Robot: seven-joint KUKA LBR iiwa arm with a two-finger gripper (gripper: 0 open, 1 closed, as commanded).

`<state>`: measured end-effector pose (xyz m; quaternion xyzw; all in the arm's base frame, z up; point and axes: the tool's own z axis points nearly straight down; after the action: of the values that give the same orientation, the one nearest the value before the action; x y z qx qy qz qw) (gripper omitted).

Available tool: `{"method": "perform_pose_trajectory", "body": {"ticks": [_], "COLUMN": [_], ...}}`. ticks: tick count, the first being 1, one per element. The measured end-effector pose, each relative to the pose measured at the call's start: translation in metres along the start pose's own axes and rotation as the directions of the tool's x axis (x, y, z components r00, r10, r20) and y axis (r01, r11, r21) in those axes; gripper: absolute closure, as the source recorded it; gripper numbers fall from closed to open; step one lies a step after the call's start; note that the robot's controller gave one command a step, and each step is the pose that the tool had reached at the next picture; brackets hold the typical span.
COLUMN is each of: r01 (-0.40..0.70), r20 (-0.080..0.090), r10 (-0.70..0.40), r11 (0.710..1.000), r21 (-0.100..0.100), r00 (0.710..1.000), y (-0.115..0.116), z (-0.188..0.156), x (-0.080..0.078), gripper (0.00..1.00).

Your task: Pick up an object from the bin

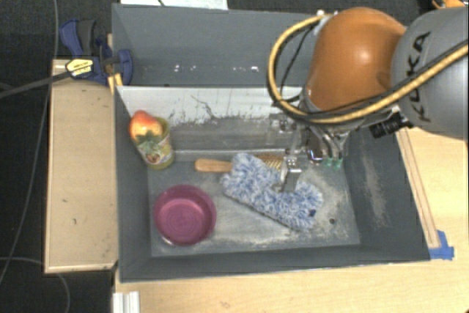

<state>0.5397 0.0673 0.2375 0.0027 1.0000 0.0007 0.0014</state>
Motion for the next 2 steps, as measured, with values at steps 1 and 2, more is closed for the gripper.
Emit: {"method": "perform_pose_trajectory", "body": {"ticks": [1,2], "r01": [0.000,-0.013], "r20": [0.000,0.002], "r10": [0.000,0.013], "r11": [1.000,1.000], "r21": [0.000,0.001], "r00": [1.000,1.000], "y": [0.0000,0.0084], "z": [0.0000,0.0063], "x": [0.0000,-0.0023], "gripper": [0.00,0.00]}}
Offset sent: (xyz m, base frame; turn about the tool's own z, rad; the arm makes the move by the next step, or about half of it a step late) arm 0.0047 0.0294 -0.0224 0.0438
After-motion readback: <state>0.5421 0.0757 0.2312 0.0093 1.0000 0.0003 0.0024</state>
